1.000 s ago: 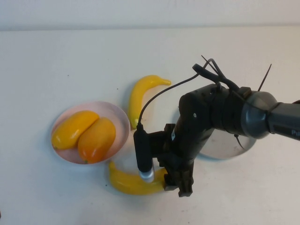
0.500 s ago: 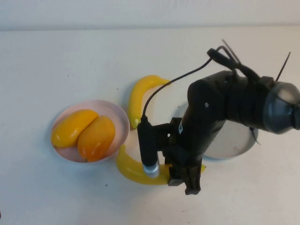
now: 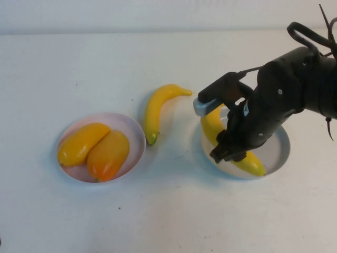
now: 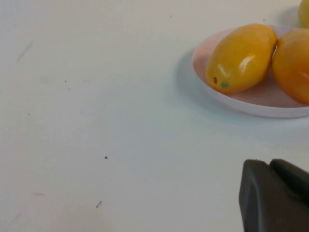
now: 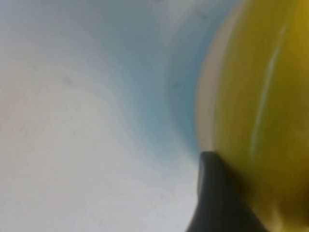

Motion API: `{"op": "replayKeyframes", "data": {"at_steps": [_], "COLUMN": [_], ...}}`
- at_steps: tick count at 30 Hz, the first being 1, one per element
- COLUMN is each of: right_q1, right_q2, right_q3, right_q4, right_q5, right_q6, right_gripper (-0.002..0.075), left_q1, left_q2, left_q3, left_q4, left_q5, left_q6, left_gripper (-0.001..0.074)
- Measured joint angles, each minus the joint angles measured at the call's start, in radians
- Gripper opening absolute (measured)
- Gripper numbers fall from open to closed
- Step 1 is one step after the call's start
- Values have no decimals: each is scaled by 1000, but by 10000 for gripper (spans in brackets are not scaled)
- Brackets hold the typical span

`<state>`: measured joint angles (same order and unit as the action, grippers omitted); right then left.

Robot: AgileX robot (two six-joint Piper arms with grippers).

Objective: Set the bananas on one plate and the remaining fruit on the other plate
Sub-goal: Put another type of fruit in the right plate

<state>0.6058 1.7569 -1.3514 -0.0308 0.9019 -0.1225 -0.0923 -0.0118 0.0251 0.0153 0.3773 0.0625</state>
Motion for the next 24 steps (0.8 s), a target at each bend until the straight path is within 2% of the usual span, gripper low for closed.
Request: {"op": "replayKeyframes", "data": {"at_steps": [4,7,17,24], "right_q1": [-46,-76,-100,-100], "right_q2": [27,54,123,123], "right_q3": [0,0,0,-28], "right_q4": [-70,-96,-62,-53], "right_q5": [-57,-70,-58,-29], "right_q6": [261,363,408,440], "right_gripper": [315,315,321,461], "left_q1": [0,0,0,0], "left_q2": [0,0,0,0], "left_q3": [0,0,0,0], "left_q4": [0,0,0,0], "left_q5": [0,0,0,0], "left_q6": [0,0,0,0], "left_gripper": [-4,-4,-4,-4]}}
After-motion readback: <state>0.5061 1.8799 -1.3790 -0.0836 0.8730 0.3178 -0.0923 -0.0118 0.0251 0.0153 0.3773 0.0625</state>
